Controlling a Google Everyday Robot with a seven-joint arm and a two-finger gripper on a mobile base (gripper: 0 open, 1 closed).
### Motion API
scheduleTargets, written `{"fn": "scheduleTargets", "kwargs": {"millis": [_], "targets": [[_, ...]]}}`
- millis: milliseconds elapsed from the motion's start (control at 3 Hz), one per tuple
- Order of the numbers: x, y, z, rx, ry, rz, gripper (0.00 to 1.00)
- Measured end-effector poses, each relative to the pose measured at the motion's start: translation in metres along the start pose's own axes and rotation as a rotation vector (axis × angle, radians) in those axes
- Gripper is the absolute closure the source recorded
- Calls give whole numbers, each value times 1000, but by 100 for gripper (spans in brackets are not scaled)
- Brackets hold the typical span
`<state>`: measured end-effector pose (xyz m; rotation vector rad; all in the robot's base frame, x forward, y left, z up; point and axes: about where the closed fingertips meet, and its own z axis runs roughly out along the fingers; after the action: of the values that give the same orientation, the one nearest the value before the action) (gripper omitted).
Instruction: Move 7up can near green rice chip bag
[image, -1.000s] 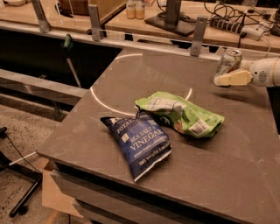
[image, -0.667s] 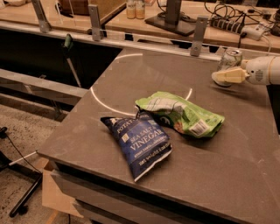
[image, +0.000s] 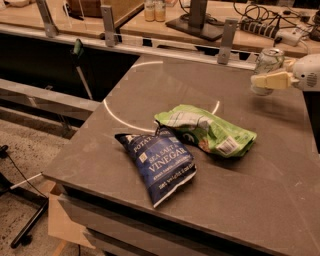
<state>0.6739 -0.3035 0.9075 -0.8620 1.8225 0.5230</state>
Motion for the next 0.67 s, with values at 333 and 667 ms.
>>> {"fn": "scheduleTargets", "kwargs": {"millis": [333, 667], "targets": [[1, 53, -7, -163, 23, 17, 100], [6, 89, -2, -352, 30, -23, 100]]}}
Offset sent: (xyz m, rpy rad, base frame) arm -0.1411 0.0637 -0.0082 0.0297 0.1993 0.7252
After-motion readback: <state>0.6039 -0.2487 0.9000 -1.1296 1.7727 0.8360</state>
